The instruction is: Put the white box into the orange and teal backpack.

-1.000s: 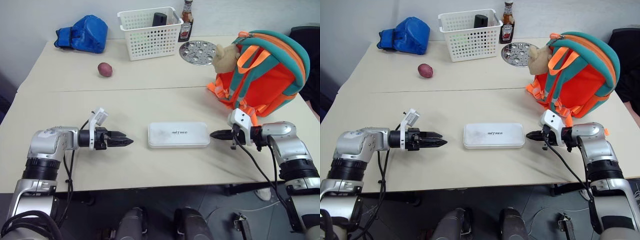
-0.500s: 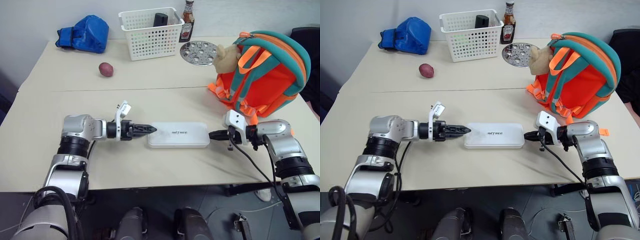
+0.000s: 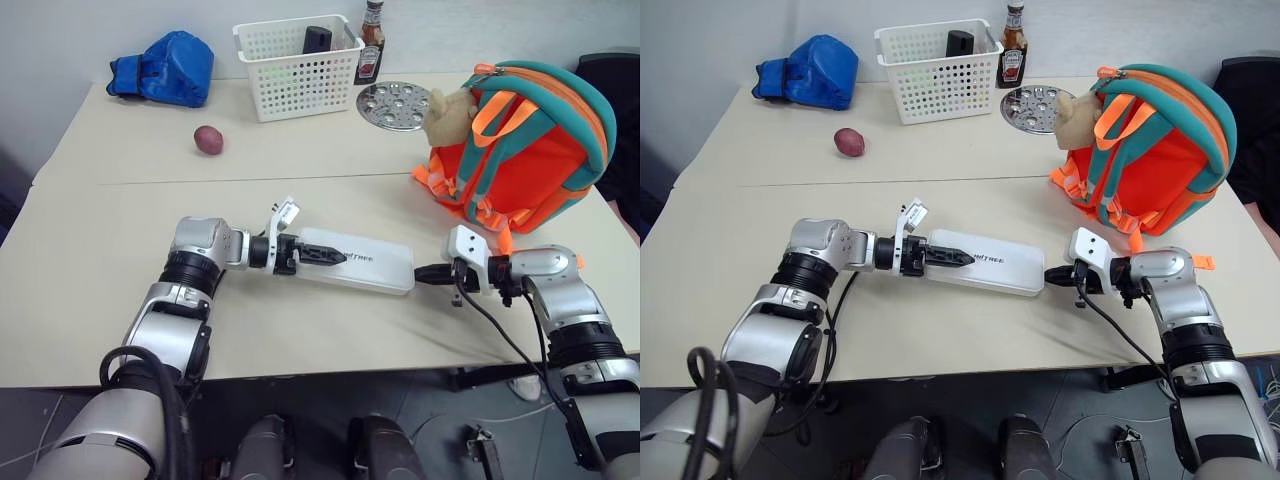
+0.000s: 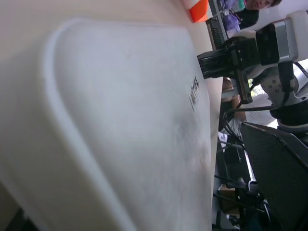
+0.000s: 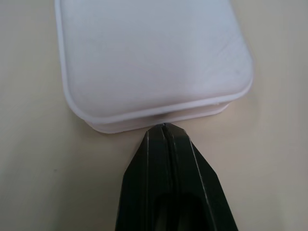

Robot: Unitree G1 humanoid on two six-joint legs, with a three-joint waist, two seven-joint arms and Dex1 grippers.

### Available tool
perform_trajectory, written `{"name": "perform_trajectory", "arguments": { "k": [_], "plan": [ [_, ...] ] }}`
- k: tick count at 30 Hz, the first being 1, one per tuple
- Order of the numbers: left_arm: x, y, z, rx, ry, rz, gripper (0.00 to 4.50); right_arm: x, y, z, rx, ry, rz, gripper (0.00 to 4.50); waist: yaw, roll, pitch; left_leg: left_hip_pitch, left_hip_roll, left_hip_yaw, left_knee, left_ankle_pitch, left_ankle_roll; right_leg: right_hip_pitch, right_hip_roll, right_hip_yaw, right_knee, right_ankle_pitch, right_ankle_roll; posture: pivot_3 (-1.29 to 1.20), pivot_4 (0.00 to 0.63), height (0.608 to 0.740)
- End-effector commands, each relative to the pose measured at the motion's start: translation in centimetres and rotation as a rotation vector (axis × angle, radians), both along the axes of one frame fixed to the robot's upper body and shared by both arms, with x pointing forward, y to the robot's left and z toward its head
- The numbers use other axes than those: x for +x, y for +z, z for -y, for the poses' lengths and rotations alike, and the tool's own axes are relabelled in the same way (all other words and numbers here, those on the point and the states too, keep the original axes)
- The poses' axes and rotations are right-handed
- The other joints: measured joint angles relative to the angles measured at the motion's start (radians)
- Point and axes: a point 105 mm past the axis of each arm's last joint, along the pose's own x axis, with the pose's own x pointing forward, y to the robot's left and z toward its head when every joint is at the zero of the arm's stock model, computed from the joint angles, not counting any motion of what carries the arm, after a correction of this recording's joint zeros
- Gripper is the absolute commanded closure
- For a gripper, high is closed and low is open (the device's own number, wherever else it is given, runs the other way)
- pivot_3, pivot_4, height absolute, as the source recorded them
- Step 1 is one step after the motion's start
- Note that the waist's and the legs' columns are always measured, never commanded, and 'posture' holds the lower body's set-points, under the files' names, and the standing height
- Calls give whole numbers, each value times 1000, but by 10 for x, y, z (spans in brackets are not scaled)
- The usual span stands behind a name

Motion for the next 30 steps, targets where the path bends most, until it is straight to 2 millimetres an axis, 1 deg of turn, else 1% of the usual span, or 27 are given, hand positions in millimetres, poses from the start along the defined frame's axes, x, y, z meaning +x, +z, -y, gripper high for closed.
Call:
{"name": "perform_trajectory", "arguments": {
  "k": [1, 6, 9, 10, 12, 16, 18, 20, 22, 25, 28, 30],
  "plan": [
    [1, 16, 3, -35, -43, 38, 661, -8, -10, -6, 2, 18, -23, 4500, 0, 0, 0, 0, 0, 0, 0, 0, 0, 0, 0, 0, 0, 0, 0, 0, 150, 740],
    [-2, 21, -2, -57, -59, 38, 2274, -13, -12, -5, 12, 7, -23, 4500, -1, -1, 0, 0, 0, 0, 0, 0, 0, 0, 0, 0, 0, 0, 0, 0, 150, 740],
    [-5, 21, -5, -70, -63, 31, 3093, -16, -14, -5, 18, 1, -27, 4500, -1, -1, 0, 0, 0, 0, 0, 0, 0, 0, 0, 0, 0, 0, 0, 0, 150, 740],
    [-6, 22, -7, -76, -63, 29, 3163, -18, -15, -5, 20, -1, -29, 4500, -2, -1, 0, 0, 0, 0, 0, 0, 0, 0, 0, 0, 0, 0, 0, 0, 150, 740],
    [-8, 24, -12, -86, -61, 34, 3168, -20, -16, -4, 26, -8, -31, 4500, -2, -1, 0, 0, 0, 0, 0, 0, 0, 0, 0, 0, 0, 0, 0, 0, 150, 740],
    [-14, 34, -23, -129, -53, 52, 3168, -26, -14, -3, 54, -29, -18, 4500, -1, -1, 0, 0, 1, -1, 0, 0, 0, 0, 0, 0, 0, 0, 0, 0, 150, 740],
    [-19, 45, -34, -169, -31, 78, 3168, -30, -6, 1, 99, -70, -6, 4500, -1, -1, 0, 0, 1, -1, 0, 0, 0, 0, 0, 0, 0, 0, 0, 0, 150, 740],
    [-24, 58, -46, -201, 0, 118, 3168, -33, 7, 8, 168, -141, 15, 4500, 0, -1, 0, -1, 1, -2, 0, 0, 0, 0, -1, 0, 0, 0, 0, 0, 150, 740],
    [-29, 64, -54, -188, 34, 159, 3168, -35, 18, 16, 225, -213, 29, 4500, 0, -1, 0, -2, 1, -3, 0, 0, 0, -1, -1, 0, 0, 0, 0, 0, 150, 740],
    [-53, 84, -73, -232, 84, 320, 3168, -31, 42, 52, 372, -451, 58, 3941, 0, -1, 1, -2, 0, -3, 0, 0, 0, 0, -2, 0, 0, 0, 0, 0, 150, 740],
    [-79, 96, -81, -235, 129, 502, 3168, -30, 64, 82, 516, -627, 78, 2920, 0, -1, 1, -2, 0, -4, -1, 0, 0, 0, -2, 0, -1, 0, 0, 0, 150, 740],
    [-91, 100, -83, -234, 171, 584, 3168, -29, 77, 92, 586, -681, 92, 2237, 1, -1, 1, -2, 0, -4, -1, 0, -1, 0, -2, 0, -1, 0, 0, 0, 150, 740]
  ]
}}
